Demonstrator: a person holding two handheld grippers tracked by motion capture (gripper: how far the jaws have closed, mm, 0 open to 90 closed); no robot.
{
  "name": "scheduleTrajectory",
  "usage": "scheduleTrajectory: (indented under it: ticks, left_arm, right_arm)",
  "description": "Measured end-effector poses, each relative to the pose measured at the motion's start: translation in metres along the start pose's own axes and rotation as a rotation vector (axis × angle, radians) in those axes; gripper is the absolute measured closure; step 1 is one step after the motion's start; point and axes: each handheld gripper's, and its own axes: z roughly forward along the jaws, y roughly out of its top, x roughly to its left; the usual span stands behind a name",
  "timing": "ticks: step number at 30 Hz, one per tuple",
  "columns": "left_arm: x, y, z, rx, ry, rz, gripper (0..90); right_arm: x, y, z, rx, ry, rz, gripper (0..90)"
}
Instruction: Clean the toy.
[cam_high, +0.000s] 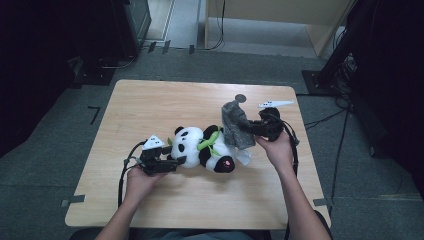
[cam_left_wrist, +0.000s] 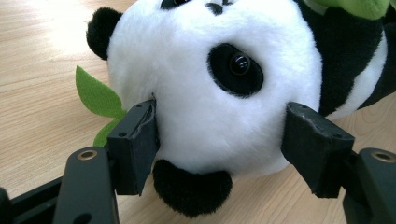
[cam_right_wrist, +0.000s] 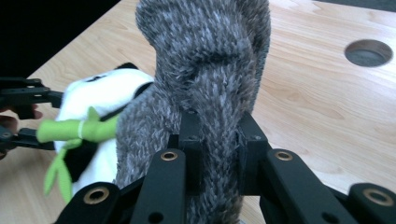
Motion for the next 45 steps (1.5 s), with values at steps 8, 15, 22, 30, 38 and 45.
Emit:
scheduleTrajectory:
  ticks: [8,15,22,30,38,45]
  left_arm:
    - [0.0,0.0,0.0,-0.001,0.0,-0.001,30.3]
    - [0.001,0.0,0.0,-0.003,-0.002,0.0,30.2]
    - [0.001,-0.001,0.0,-0.004,-0.002,0.001,30.0]
    - [0.001,0.0,0.0,-0.003,0.0,0.002,30.0]
    - [-0.001,-0.002,0.001,-0.018,0.011,-0.006,29.8]
    - [-0.002,-0.004,0.001,-0.029,0.02,-0.003,29.8]
  right_arm:
    - [-0.013,-0.009,-0.002,0.004,-0.01,0.029,77.3]
    - [-0.023,-0.013,-0.002,0.007,-0.019,0.054,77.6]
    - [-0.033,-0.016,-0.004,0.017,-0.058,0.078,77.6]
    - [-0.031,-0.007,-0.027,-0.045,-0.053,0.08,77.8]
    - [-0.003,0.01,-0.039,-0.114,0.042,0.01,77.8]
    - [0.013,0.018,-0.024,-0.098,0.097,-0.042,77.6]
